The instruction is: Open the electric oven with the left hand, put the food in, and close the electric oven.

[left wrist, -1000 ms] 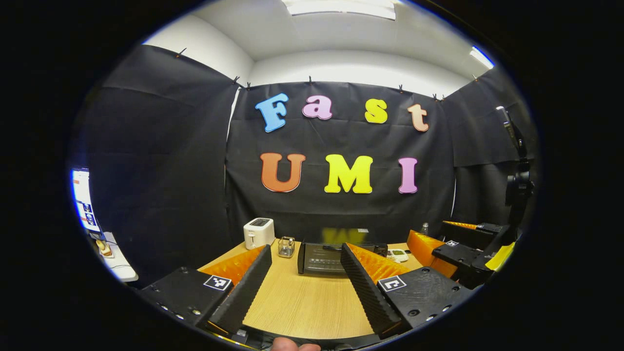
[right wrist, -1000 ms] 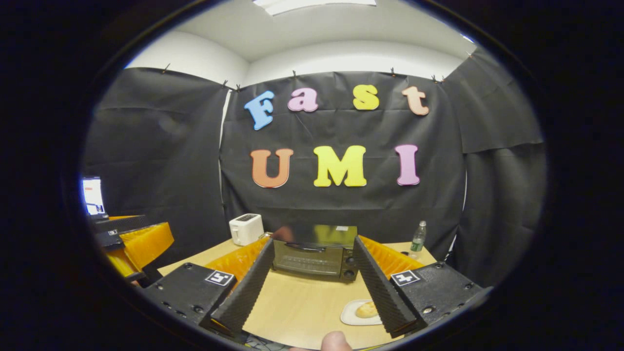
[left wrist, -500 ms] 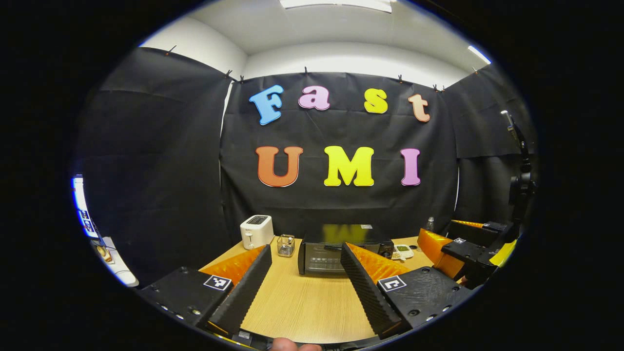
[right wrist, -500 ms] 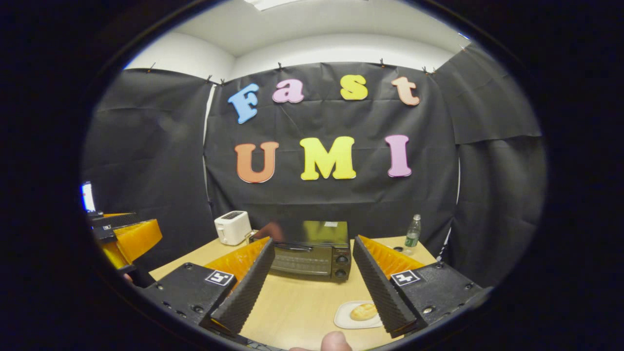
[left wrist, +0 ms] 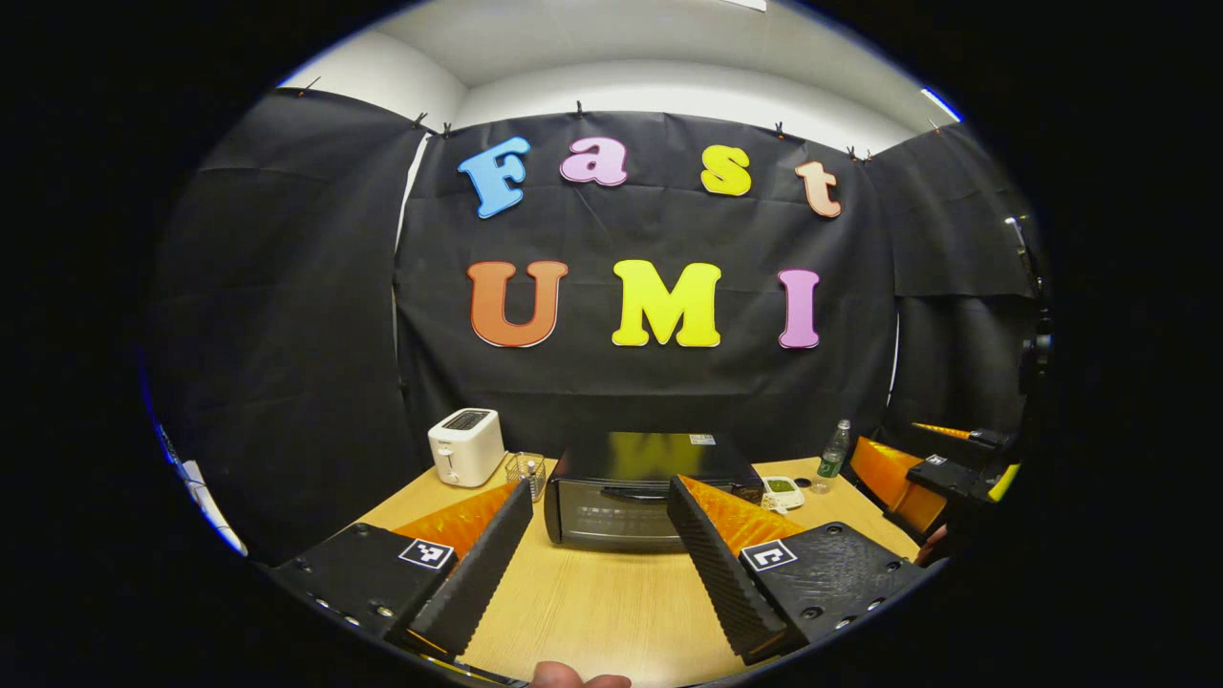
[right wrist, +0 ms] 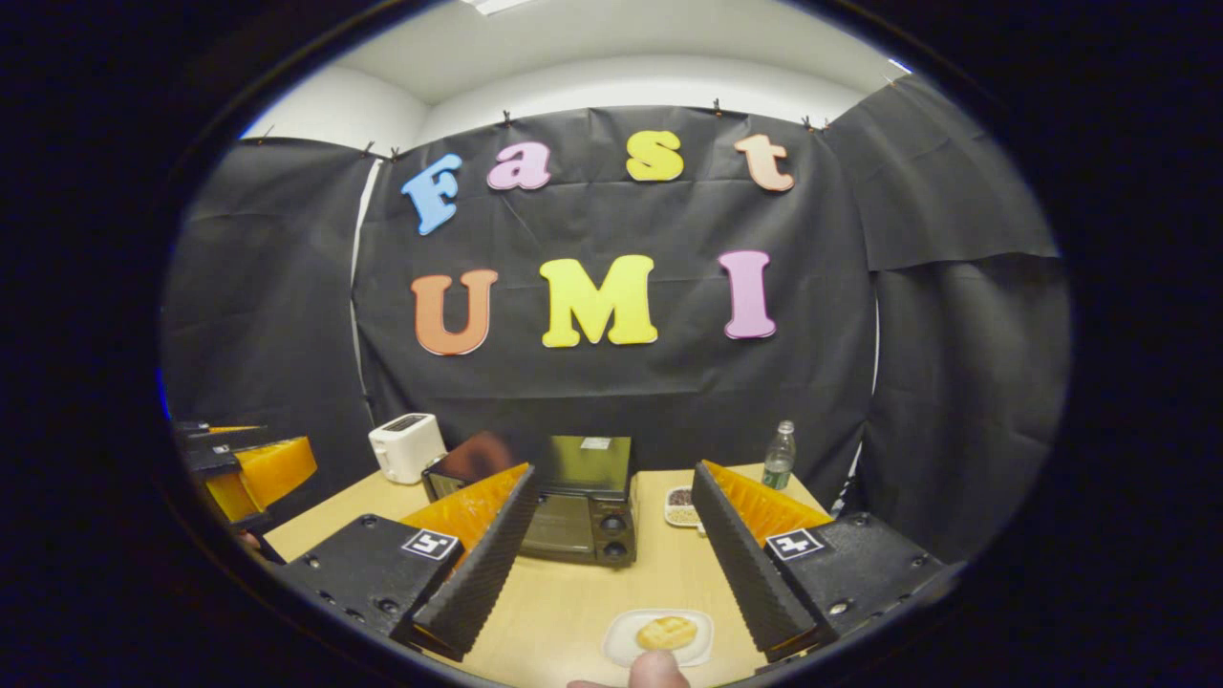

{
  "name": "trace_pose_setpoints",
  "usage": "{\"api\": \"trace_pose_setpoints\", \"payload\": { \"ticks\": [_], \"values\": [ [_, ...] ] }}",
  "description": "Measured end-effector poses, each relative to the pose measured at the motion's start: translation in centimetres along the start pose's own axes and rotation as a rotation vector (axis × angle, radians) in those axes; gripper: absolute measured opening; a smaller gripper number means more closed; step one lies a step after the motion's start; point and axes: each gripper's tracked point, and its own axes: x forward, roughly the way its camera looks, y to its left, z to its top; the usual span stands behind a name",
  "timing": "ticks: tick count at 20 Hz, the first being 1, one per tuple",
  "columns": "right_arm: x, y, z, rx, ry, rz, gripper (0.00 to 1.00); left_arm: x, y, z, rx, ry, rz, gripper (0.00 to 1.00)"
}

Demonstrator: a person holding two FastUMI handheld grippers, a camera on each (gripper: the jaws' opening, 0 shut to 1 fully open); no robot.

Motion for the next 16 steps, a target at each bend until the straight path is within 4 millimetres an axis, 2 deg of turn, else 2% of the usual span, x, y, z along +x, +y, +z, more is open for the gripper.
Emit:
{"api": "trace_pose_setpoints", "payload": {
  "ticks": [3,6,11,16],
  "values": [
    [1.5,-3.0,0.2,-0.003,-0.011,-0.044,1.0,3.4,-1.2,-1.6,-0.016,0.048,-0.009,0.93],
    [2.8,-5.4,-1.0,0.024,0.023,-0.083,1.0,7.3,-2.2,-2.5,-0.018,0.095,-0.018,0.94],
    [4.7,-7.8,-2.3,0.045,0.059,-0.094,1.0,13.9,-4.9,-4.6,0.025,0.168,-0.059,0.94],
    [5.7,-10.0,-4.1,0.07,0.094,-0.112,1.0,18.9,-5.9,-7.8,0.04,0.245,-0.067,0.95]
  ]
}}
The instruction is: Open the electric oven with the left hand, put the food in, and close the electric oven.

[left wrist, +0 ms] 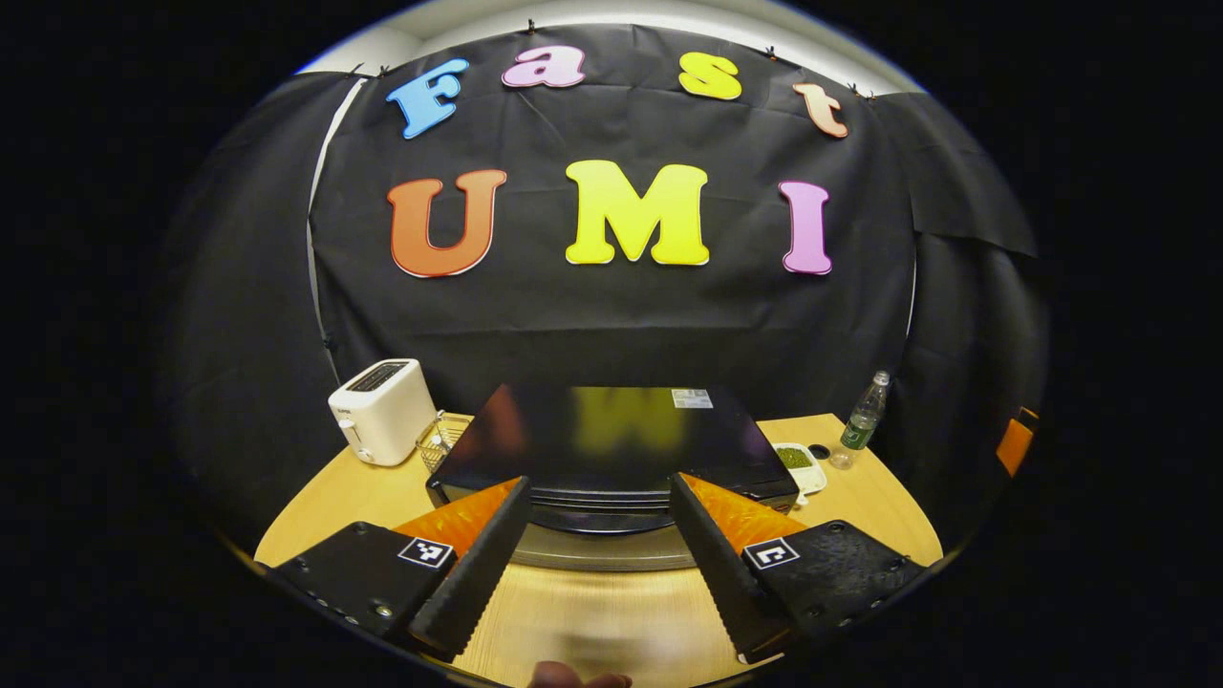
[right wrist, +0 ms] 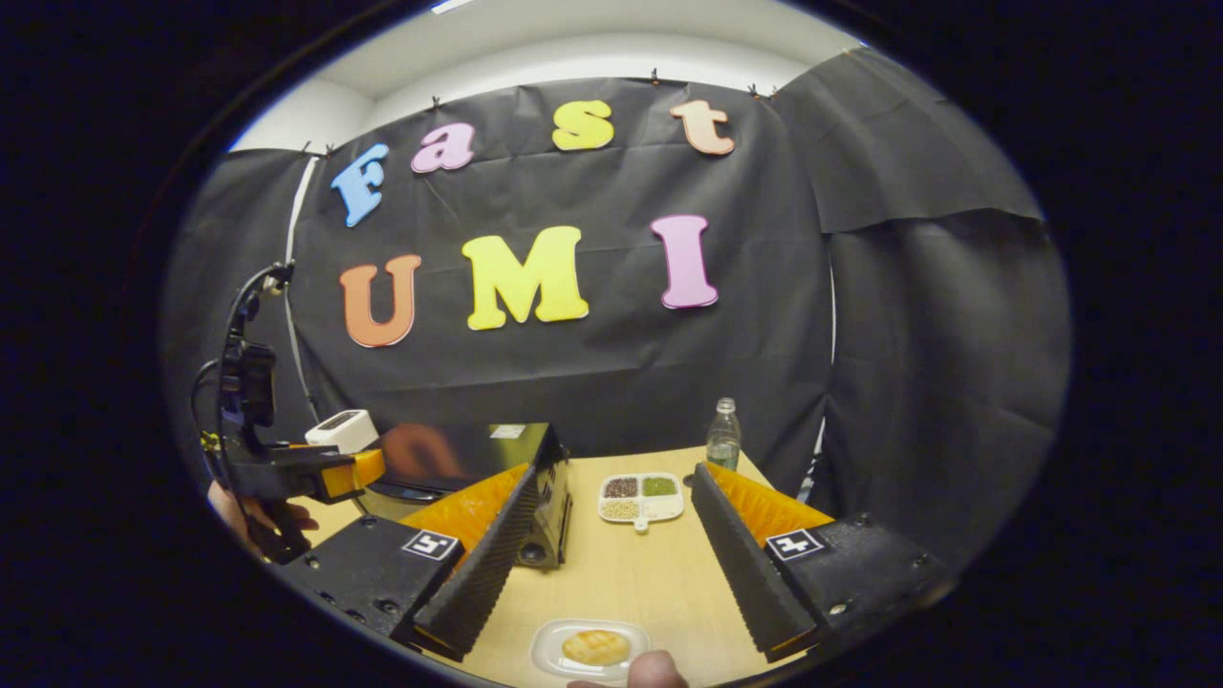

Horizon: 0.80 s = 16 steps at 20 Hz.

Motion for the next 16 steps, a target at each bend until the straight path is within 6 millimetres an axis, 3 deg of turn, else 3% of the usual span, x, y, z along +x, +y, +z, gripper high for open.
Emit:
{"api": "trace_pose_setpoints", "payload": {
  "ticks": [3,7,12,16],
  "values": [
    [0.8,-1.3,-0.4,-0.005,0.016,-0.016,1.0,2.5,0.4,-1.6,0.018,0.05,0.014,0.95],
    [1.5,-1.8,-0.8,-0.006,0.028,-0.006,1.0,4.1,0.8,-2.6,0.025,0.078,0.031,0.95],
    [2.3,-2.7,-1.6,0.013,0.049,-0.003,1.0,5.0,0.3,-4.1,0.003,0.109,0.033,0.97],
    [2.9,-3.1,-2.4,0.039,0.065,0.007,1.0,4.3,0.5,-4.6,-0.001,0.127,0.038,0.98]
  ]
}}
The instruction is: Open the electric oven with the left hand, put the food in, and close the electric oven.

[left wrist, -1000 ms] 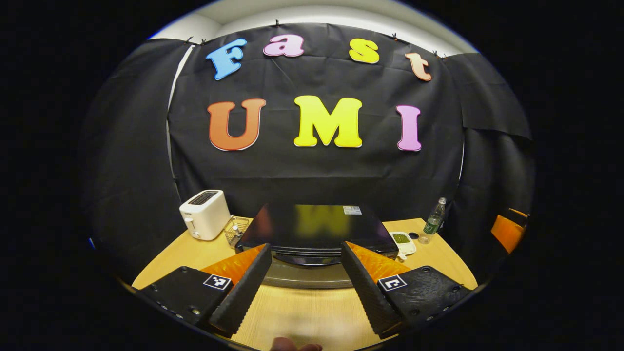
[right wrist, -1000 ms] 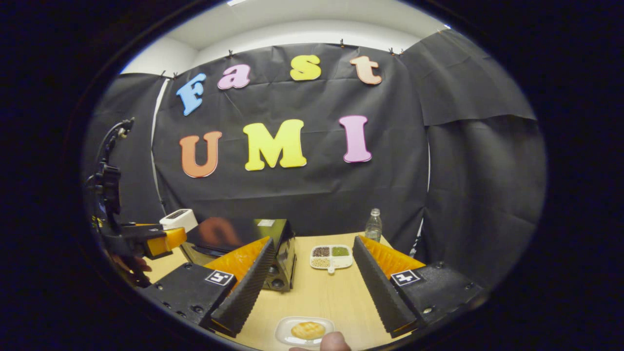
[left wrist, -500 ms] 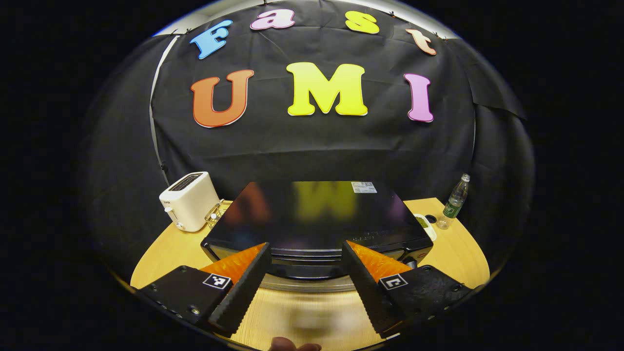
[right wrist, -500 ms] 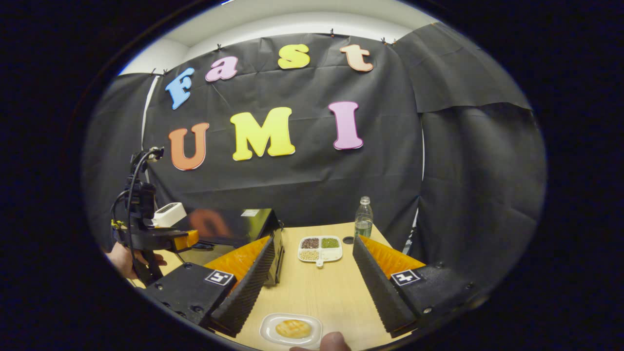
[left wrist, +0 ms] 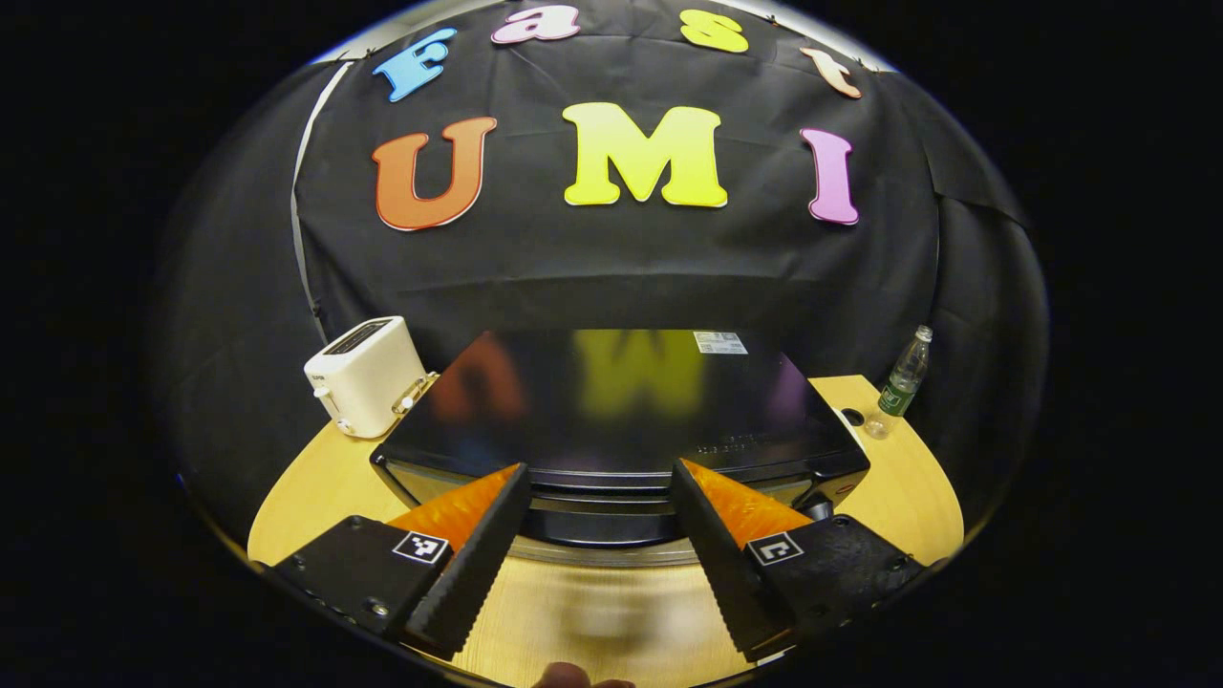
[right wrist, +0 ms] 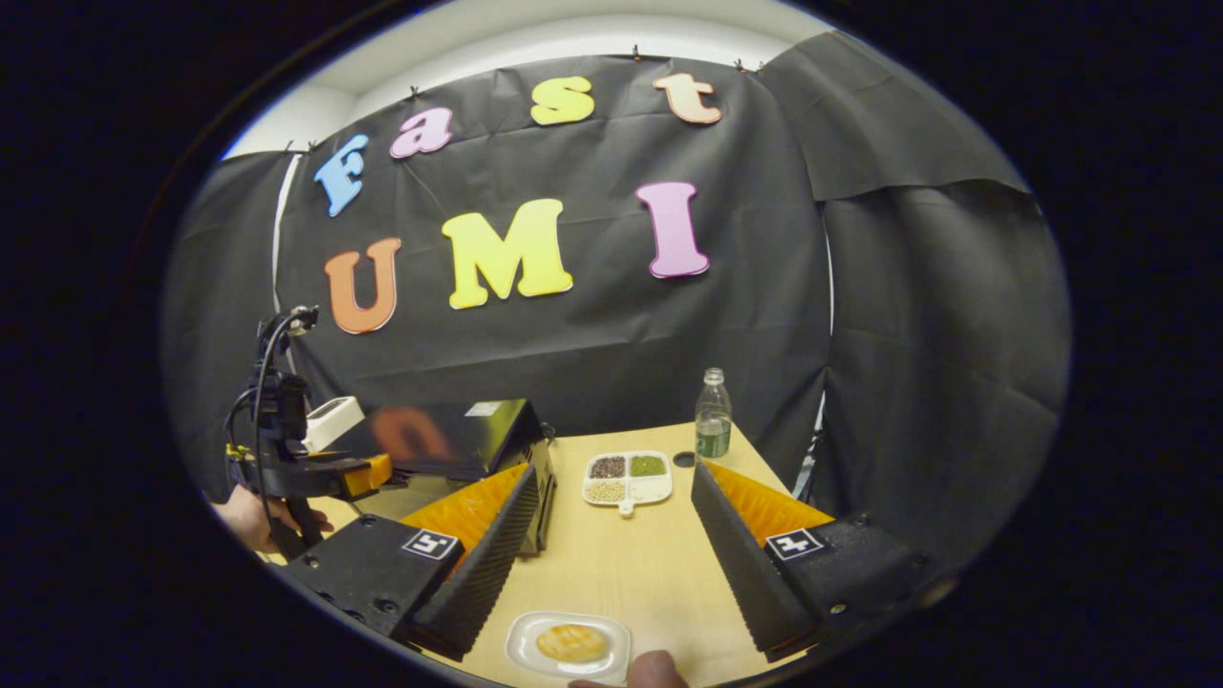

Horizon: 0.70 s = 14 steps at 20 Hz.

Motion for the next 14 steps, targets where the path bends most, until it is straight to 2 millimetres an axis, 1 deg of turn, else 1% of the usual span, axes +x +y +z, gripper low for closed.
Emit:
{"api": "trace_pose_setpoints", "payload": {
  "ticks": [3,5,6,9,11,14],
  "values": [
    [0.9,-0.1,-0.9,0.004,0.03,0.011,1.0,-1.3,0.1,-0.9,-0.013,0.024,0.018,0.98],
    [1.4,-0.1,-1.0,-0.001,0.044,0.012,1.0,-2.9,0.2,-2.5,-0.043,0.057,0.038,0.98],
    [1.4,-0.1,-1.0,-0.001,0.043,0.013,1.0,-3.7,0.4,-3.6,-0.058,0.075,0.045,0.98],
    [0.9,0.7,-0.7,-0.007,0.035,0.018,1.0,-5.2,0.5,-6.4,-0.083,0.134,0.048,0.98],
    [0.2,1.2,-0.6,-0.012,0.035,0.023,1.0,-6.6,0.6,-9.4,-0.104,0.187,0.045,0.98],
    [-1.0,1.8,-0.9,-0.025,0.033,0.041,1.0,-7.3,0.6,-12.5,-0.105,0.256,0.06,0.99]
  ]
}}
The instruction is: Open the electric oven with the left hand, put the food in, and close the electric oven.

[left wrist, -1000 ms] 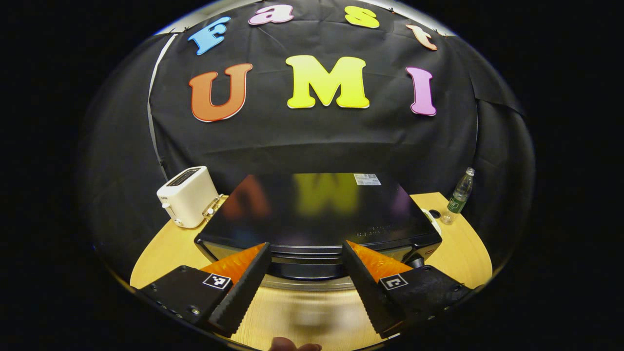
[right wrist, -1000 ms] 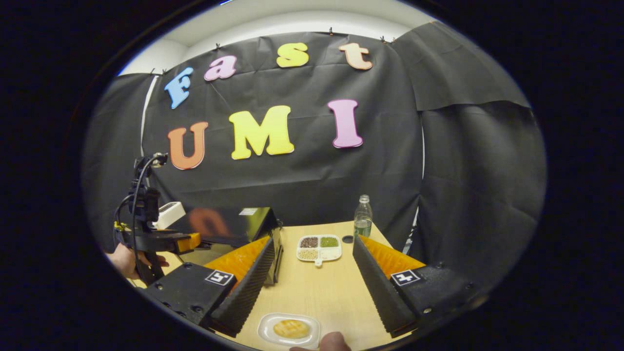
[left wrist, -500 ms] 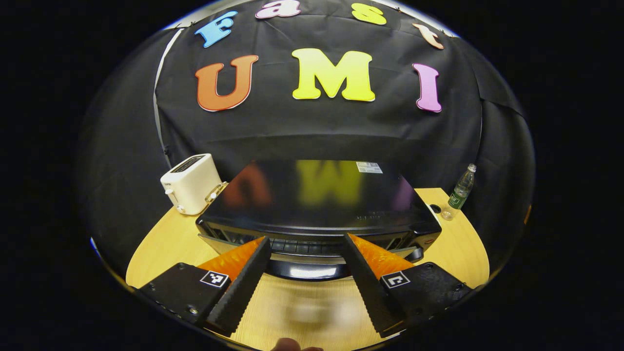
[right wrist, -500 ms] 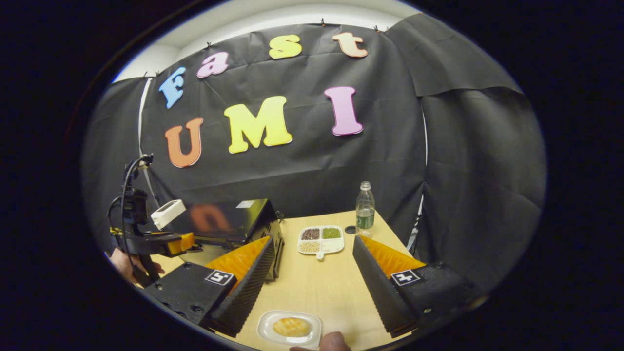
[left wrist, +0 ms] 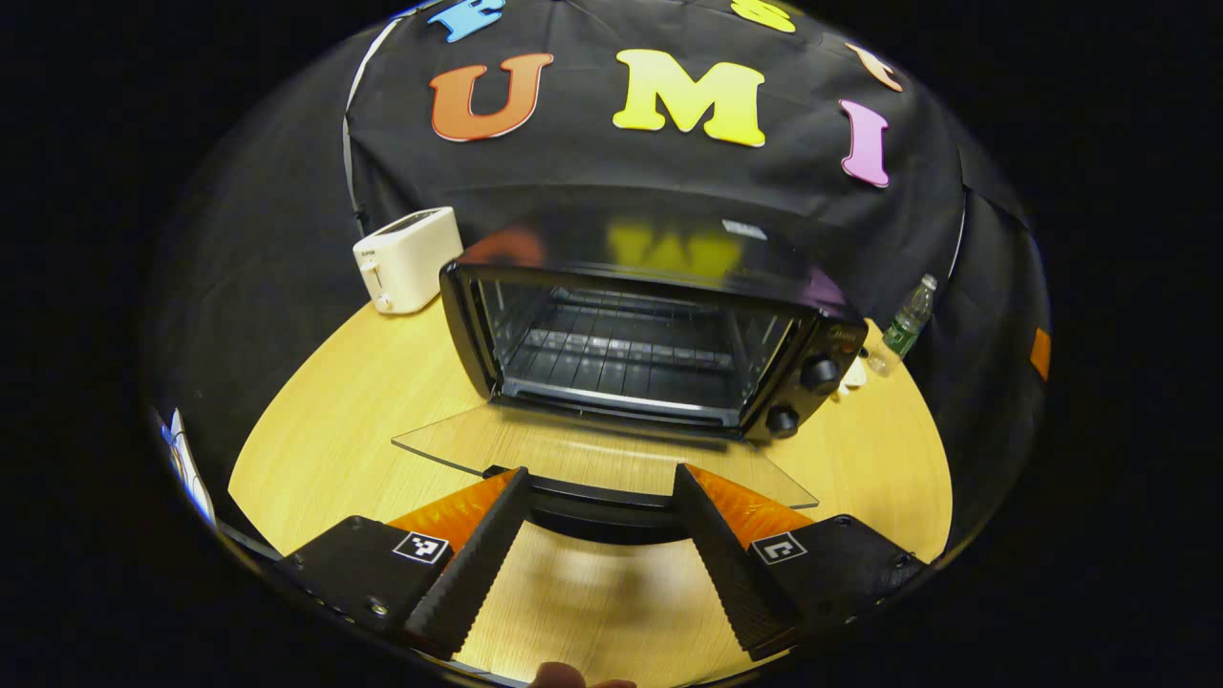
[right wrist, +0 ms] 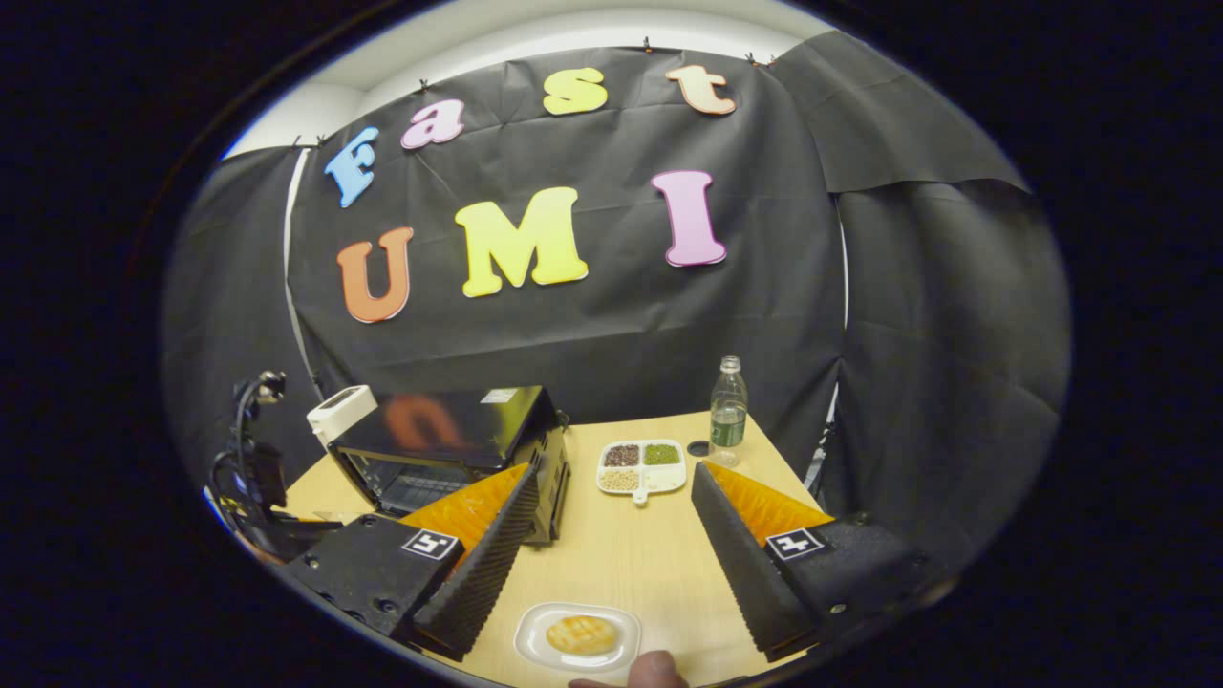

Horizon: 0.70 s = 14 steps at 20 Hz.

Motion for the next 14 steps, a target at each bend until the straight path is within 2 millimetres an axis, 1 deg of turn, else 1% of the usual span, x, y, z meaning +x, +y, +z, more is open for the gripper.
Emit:
{"api": "trace_pose_setpoints", "payload": {
  "ticks": [2,5,8,10,13,14],
  "values": [
    [-0.7,-0.1,-0.6,-0.012,0.017,-0.007,1.0,0.4,0.2,-1.7,0.007,0.031,0.001,0.99],
    [-2.1,-0.5,-0.5,-0.026,0.025,-0.038,1.0,1.3,0.5,-4.8,-0.025,0.103,-0.031,0.99],
    [-3.6,-0.2,-0.9,-0.04,0.044,-0.066,1.0,2.2,0.6,-6.7,-0.015,0.142,-0.059,0.99],
    [-4.9,0.3,-0.9,-0.057,0.046,-0.078,1.0,2.7,0.7,-7.5,0.004,0.168,-0.072,0.99],
    [-7.0,1.3,-1.3,-0.079,0.058,-0.099,1.0,3.0,1.0,-7.6,0.046,0.156,-0.093,1.0],
    [-7.7,1.7,-1.6,-0.082,0.067,-0.105,1.0,3.1,1.1,-7.9,0.054,0.159,-0.101,0.98]
  ]
}}
